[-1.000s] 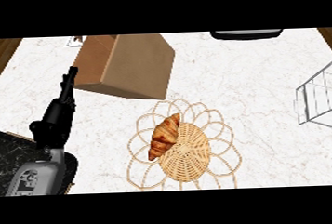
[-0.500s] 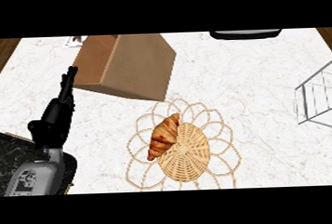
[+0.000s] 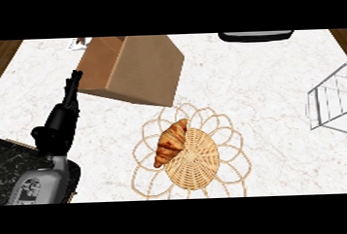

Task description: Pick the bell pepper from the placemat and place it in the tiered shelf

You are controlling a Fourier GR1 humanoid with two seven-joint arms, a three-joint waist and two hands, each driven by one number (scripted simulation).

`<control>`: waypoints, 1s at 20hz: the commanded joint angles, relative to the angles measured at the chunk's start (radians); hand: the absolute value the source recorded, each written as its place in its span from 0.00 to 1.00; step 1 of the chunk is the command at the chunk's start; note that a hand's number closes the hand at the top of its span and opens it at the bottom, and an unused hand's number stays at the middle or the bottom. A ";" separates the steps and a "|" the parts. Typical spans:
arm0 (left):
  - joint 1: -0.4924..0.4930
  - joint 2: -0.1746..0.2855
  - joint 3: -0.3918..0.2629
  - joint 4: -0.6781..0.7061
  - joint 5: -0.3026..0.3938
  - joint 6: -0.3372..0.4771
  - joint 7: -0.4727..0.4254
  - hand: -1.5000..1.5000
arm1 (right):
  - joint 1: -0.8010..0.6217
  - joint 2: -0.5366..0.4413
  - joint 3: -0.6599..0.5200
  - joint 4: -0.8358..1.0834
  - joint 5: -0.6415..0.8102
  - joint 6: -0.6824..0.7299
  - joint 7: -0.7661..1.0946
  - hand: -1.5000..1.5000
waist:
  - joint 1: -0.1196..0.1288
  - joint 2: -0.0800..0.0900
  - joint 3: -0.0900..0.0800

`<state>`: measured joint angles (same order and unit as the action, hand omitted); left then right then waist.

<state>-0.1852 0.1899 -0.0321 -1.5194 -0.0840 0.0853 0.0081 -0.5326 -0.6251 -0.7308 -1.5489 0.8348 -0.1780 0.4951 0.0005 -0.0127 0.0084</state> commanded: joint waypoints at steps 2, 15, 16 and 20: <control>-0.043 -0.030 -0.023 0.070 0.021 -0.039 0.062 0.50 | 0.022 0.000 -0.054 -0.026 -0.124 0.024 -0.019 0.00 | -0.013 0.012 -0.008; 0.026 -0.042 -0.031 0.067 0.002 -0.051 0.026 0.50 | -0.149 -0.097 -0.202 -0.117 -0.289 0.003 0.143 0.00 | -0.020 0.007 -0.009; -0.013 -0.053 -0.026 0.111 -0.001 -0.046 -0.002 0.50 | -0.167 -0.151 -0.202 -0.072 -0.271 0.004 0.154 0.00 | -0.020 0.013 -0.009; 0.026 -0.036 -0.009 0.079 0.010 -0.061 -0.001 0.50 | -0.105 -0.262 -0.338 -0.076 -0.320 0.102 0.244 0.00 | -0.034 0.006 -0.009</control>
<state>-0.1924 0.1769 -0.0034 -1.4907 -0.1002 0.0803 -0.0141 -0.6556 -0.8026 -0.9702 -1.6213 0.5523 -0.1268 0.6632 -0.0164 -0.0159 0.0066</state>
